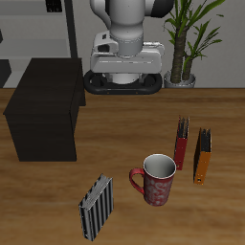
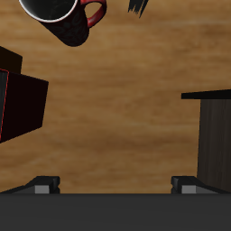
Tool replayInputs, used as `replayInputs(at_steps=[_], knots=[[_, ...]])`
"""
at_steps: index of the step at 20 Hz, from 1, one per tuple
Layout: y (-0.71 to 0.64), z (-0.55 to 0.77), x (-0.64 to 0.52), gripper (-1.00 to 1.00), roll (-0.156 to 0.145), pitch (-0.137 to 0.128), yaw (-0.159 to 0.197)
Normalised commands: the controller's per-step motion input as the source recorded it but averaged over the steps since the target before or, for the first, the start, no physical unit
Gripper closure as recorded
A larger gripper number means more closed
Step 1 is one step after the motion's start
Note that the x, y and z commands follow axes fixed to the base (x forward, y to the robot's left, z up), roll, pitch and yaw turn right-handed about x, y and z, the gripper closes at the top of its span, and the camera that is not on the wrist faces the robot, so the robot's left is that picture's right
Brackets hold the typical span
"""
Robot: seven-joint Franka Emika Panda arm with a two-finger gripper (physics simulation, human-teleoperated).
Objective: Place the red book upright on top of the shelf
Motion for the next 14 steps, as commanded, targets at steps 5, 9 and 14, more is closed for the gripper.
replayInputs(at_steps=[5, 9, 14], knots=[[0.40, -0.10, 0.01, -1.00, -0.001, -0.033, 0.036], [0.27, -0.03, 0.11, -1.00, -0.015, -0.012, 0.017], [0.43, -0.07, 0.14, -1.00, 0.004, -0.011, 0.015]])
